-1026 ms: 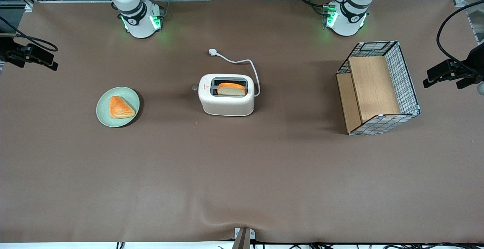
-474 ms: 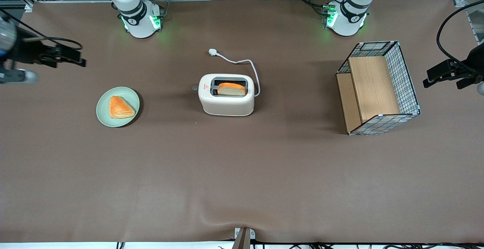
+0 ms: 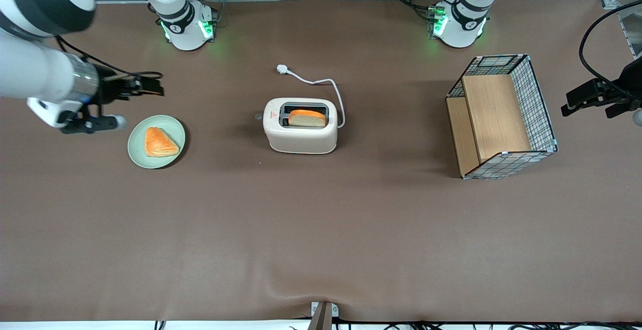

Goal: Press toaster button with right arm
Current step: 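Move the right gripper over the green plate toward the toaster's side lever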

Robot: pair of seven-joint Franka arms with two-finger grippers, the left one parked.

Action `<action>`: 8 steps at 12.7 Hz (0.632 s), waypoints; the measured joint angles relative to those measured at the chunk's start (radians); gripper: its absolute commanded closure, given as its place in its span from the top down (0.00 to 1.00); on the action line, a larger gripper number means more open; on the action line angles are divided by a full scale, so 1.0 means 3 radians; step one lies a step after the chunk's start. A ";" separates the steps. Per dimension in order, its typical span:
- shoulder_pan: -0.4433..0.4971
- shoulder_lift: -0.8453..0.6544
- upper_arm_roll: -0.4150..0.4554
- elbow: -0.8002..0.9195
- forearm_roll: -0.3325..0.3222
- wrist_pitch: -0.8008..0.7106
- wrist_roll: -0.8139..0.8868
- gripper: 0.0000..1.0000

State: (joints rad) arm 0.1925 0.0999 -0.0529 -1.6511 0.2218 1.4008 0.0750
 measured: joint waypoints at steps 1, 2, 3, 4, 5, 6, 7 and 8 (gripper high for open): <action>0.0042 0.0008 0.0000 -0.0148 0.0088 0.0154 0.0012 1.00; 0.0080 0.0026 0.0002 -0.0296 0.0195 0.0295 0.0046 1.00; 0.0113 0.0055 0.0002 -0.0426 0.0315 0.0410 0.0066 1.00; 0.0140 0.0096 0.0002 -0.0533 0.0427 0.0510 0.0079 1.00; 0.0157 0.0146 0.0002 -0.0613 0.0526 0.0601 0.0090 1.00; 0.0162 0.0200 0.0002 -0.0674 0.0630 0.0680 0.0096 1.00; 0.0163 0.0256 0.0001 -0.0723 0.0742 0.0734 0.0097 1.00; 0.0165 0.0306 0.0001 -0.0761 0.0849 0.0773 0.0097 1.00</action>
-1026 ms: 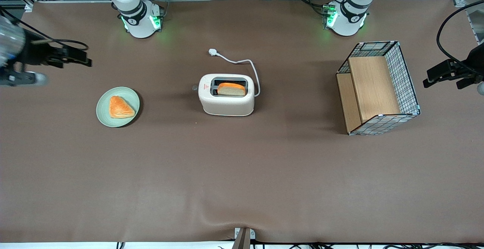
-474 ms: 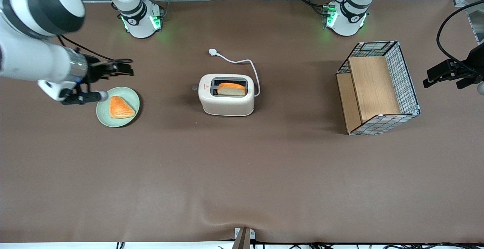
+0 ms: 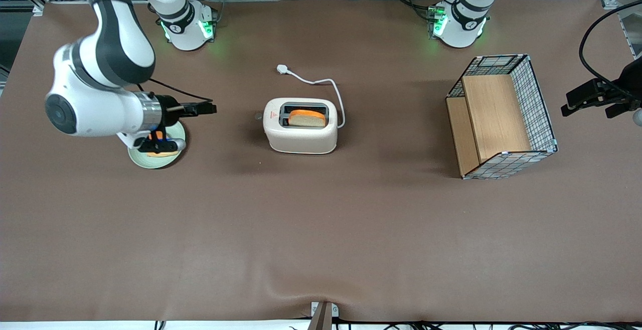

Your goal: Press toaster button with right arm

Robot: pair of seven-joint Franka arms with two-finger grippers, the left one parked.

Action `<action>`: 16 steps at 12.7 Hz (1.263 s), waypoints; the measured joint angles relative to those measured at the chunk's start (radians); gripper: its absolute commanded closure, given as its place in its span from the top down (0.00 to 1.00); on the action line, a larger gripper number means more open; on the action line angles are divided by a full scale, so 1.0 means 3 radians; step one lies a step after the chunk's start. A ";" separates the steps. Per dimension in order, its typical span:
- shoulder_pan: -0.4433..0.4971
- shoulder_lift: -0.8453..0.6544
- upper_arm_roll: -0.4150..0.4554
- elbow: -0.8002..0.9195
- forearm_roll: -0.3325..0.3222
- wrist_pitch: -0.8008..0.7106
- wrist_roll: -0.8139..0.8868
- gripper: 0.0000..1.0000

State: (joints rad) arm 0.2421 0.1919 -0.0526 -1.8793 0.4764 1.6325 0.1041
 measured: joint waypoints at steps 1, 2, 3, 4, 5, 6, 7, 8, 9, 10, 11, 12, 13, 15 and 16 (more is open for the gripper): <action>0.0012 0.0045 0.0001 -0.0025 0.0091 0.0014 0.0000 1.00; 0.0040 0.0081 0.0000 -0.0042 0.0164 0.0017 0.0000 1.00; 0.0090 0.0107 0.0001 -0.0058 0.0200 0.0018 0.0000 1.00; 0.0158 0.0129 0.0001 -0.0069 0.0219 0.0019 0.0002 1.00; 0.0240 0.0150 0.0002 -0.0082 0.0232 0.0019 0.0008 1.00; 0.0319 0.0173 0.0003 -0.0100 0.0254 0.0023 0.0016 1.00; 0.0384 0.0194 0.0003 -0.0134 0.0311 0.0055 0.0023 1.00; 0.0424 0.0206 0.0003 -0.0190 0.0372 0.0131 0.0026 0.97; 0.0442 0.0218 0.0003 -0.0245 0.0435 0.0218 0.0026 0.90; 0.0451 0.0235 0.0003 -0.0284 0.0505 0.0291 0.0026 0.83; 0.0456 0.0262 0.0003 -0.0302 0.0607 0.0330 0.0026 0.76; 0.0458 0.0290 0.0003 -0.0314 0.0707 0.0350 0.0026 0.72; 0.0458 0.0317 0.0003 -0.0317 0.0763 0.0358 0.0026 0.66; 0.0460 0.0352 0.0003 -0.0317 0.0806 0.0370 0.0026 0.37; 0.0461 0.0357 0.0003 -0.0317 0.0831 0.0372 0.0026 0.22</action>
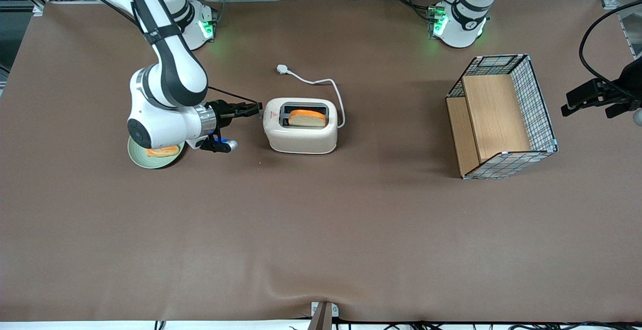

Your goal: Press toaster button with right arm

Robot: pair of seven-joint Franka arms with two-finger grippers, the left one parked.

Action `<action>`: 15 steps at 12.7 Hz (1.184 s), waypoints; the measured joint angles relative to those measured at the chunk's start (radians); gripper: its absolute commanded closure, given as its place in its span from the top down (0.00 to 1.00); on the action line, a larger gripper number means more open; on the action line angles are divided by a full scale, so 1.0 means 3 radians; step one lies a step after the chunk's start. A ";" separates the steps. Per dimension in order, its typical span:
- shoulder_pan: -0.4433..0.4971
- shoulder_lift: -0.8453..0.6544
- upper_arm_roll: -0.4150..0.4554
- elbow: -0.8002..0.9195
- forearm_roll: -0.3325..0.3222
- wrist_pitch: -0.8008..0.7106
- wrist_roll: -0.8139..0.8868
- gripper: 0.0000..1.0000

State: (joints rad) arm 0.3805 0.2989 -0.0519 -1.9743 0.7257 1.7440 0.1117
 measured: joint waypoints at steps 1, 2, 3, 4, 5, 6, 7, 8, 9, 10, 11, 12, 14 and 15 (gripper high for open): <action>0.0001 0.0003 0.0000 0.0000 0.0036 0.0001 0.0000 0.09; 0.0001 0.0009 -0.0001 -0.0001 0.0086 0.0008 0.0000 0.00; 0.0001 0.0019 -0.0001 -0.0002 0.0126 0.0042 0.0000 0.00; 0.0001 0.0037 -0.0002 -0.0002 0.0134 0.0093 0.0000 0.00; 0.0001 0.0061 -0.0004 -0.0003 0.0142 0.0127 0.0000 0.00; 0.0001 0.0087 -0.0005 -0.0003 0.0157 0.0146 -0.0001 0.00; 0.0001 0.0110 -0.0008 -0.0003 0.0181 0.0159 -0.0003 0.00; 0.0001 0.0128 -0.0012 -0.0003 0.0193 0.0164 -0.0003 0.00; 0.0001 0.0143 -0.0016 -0.0003 0.0198 0.0170 -0.0004 0.00; 0.0001 0.0159 -0.0018 -0.0003 0.0199 0.0174 -0.0004 0.00; 0.0001 0.0180 -0.0019 -0.0003 0.0200 0.0184 -0.0007 0.00; 0.0000 0.0206 -0.0021 -0.0003 0.0200 0.0201 -0.0022 0.00; -0.0017 0.0270 -0.0033 -0.0003 0.0208 0.0216 -0.0099 0.00; -0.0035 0.0298 -0.0040 -0.0003 0.0213 0.0216 -0.0145 0.00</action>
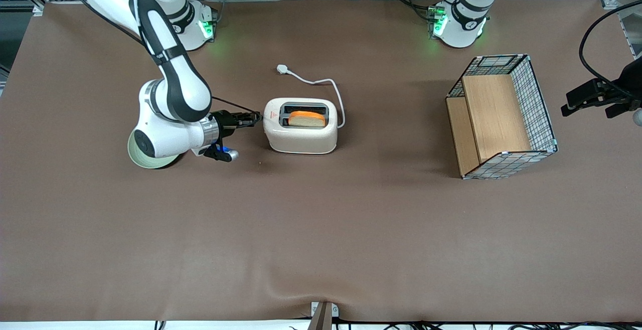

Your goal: Press toaster button with right arm

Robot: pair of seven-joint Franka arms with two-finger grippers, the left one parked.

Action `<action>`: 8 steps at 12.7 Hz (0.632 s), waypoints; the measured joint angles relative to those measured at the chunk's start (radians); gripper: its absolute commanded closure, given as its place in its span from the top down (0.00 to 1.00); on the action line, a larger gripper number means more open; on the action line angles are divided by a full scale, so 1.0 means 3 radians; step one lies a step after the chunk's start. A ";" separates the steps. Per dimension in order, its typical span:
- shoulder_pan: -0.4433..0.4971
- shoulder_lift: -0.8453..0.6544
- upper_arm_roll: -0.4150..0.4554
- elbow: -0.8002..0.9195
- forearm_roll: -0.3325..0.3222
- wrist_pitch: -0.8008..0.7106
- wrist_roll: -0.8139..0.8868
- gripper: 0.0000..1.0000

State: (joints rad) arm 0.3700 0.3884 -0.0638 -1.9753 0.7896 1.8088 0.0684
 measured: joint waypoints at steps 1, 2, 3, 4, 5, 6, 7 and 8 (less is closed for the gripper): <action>-0.0020 0.0025 -0.0005 0.0000 0.0006 0.0000 -0.0028 0.00; -0.0034 0.0049 -0.0006 0.0000 0.0021 0.0000 -0.0051 0.00; -0.0039 0.0073 -0.0007 0.0000 0.0041 0.0000 -0.0059 0.00; -0.0041 0.0095 -0.0008 0.0000 0.0054 0.0000 -0.0063 0.00; -0.0042 0.0115 -0.0010 0.0001 0.0067 0.0008 -0.0069 0.00; -0.0042 0.0137 -0.0010 0.0001 0.0077 0.0022 -0.0072 0.00; -0.0041 0.0158 -0.0010 0.0001 0.0085 0.0036 -0.0074 0.00; -0.0041 0.0179 -0.0010 0.0001 0.0097 0.0048 -0.0078 0.00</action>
State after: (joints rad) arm 0.3578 0.4421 -0.0667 -1.9749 0.8189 1.8233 0.0451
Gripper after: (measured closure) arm 0.991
